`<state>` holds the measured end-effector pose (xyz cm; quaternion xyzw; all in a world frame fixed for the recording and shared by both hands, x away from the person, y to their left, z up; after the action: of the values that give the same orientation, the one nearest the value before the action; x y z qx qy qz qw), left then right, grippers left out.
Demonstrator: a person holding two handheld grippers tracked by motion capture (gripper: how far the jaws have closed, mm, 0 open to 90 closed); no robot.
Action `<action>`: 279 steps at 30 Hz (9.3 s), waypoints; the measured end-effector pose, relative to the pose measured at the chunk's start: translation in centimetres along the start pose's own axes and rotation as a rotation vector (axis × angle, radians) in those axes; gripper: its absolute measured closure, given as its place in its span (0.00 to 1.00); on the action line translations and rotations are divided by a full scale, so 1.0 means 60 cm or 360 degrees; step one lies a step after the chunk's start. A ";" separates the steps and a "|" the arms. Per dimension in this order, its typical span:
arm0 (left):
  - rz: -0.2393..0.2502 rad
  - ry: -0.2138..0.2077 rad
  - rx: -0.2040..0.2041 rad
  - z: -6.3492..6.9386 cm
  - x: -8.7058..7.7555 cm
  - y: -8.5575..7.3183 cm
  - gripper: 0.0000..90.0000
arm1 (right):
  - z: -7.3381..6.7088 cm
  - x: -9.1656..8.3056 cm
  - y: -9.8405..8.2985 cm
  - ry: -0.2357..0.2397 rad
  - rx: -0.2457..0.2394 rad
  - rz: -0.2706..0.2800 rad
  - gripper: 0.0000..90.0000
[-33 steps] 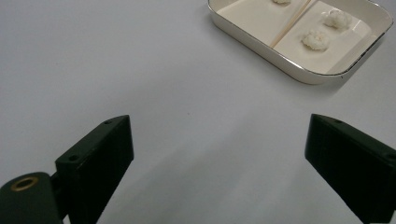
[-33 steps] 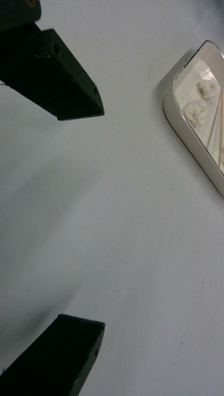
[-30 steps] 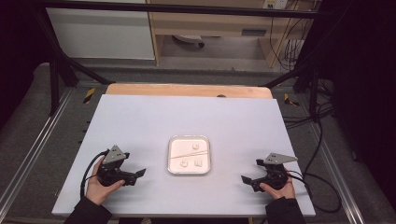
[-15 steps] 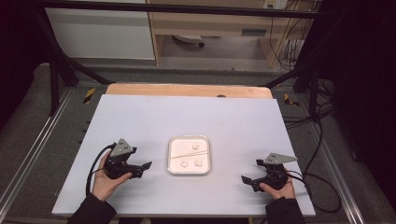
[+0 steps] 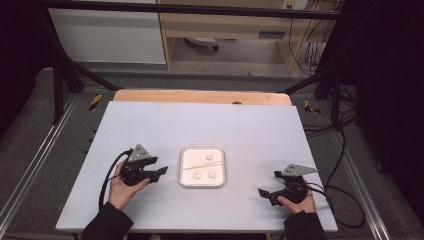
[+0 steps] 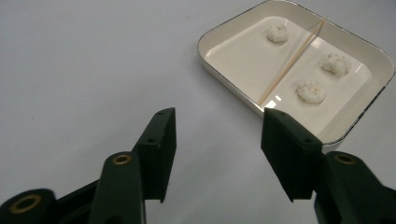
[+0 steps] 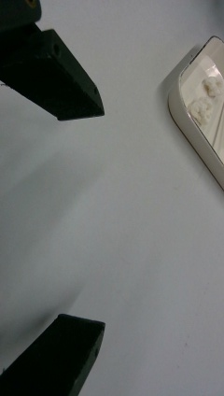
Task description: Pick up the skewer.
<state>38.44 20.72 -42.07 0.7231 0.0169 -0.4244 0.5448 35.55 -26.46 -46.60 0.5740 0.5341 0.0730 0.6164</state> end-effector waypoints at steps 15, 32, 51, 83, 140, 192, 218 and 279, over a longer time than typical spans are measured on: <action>-0.0025 -0.0047 0.0030 0.035 0.032 0.037 0.83 | 0.000 0.000 0.000 -0.0001 -0.0003 -0.0001 0.01; -0.0111 -0.0080 0.0100 0.076 0.098 0.064 1.00 | 0.000 0.000 0.000 0.0003 -0.0001 -0.0002 0.01; -0.0191 -0.0085 0.0176 0.078 0.129 0.046 1.00 | 0.000 0.000 0.000 0.0008 -0.0004 0.0003 0.01; -0.0247 -0.0231 0.0417 0.097 0.140 0.085 0.78 | -0.001 0.001 0.000 0.0026 0.0002 0.0007 0.01; -0.0127 -0.0295 0.0419 0.099 0.089 0.083 0.98 | -0.012 0.009 0.012 -0.0014 -0.0078 -0.0023 0.01; -0.0229 -0.0425 0.0678 0.263 0.120 0.157 0.98 | -0.096 0.040 0.085 -0.0299 -0.1099 -0.0310 0.24; -0.0267 -0.0492 0.0778 0.307 0.134 0.168 0.98 | -0.101 0.058 0.076 -0.0286 -0.1637 -0.0469 0.77; -0.0506 -0.0417 0.0923 0.298 0.132 0.156 0.98 | -0.111 0.052 0.083 -0.0251 -0.1703 -0.0549 0.81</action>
<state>37.42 -0.88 -40.69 0.7754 -0.0620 -0.5801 0.2417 34.52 -18.43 -42.95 0.0897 0.4611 0.1887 0.8624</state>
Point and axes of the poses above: each handheld gripper's, and its own axes: x roughly forward along the jaws, y roughly out of its top, z roughly to its right, the point moved 1 cm from there along x, roughly forward along the jaws, and after that the axes turned 7 degrees about y, right-handed, at the moved point
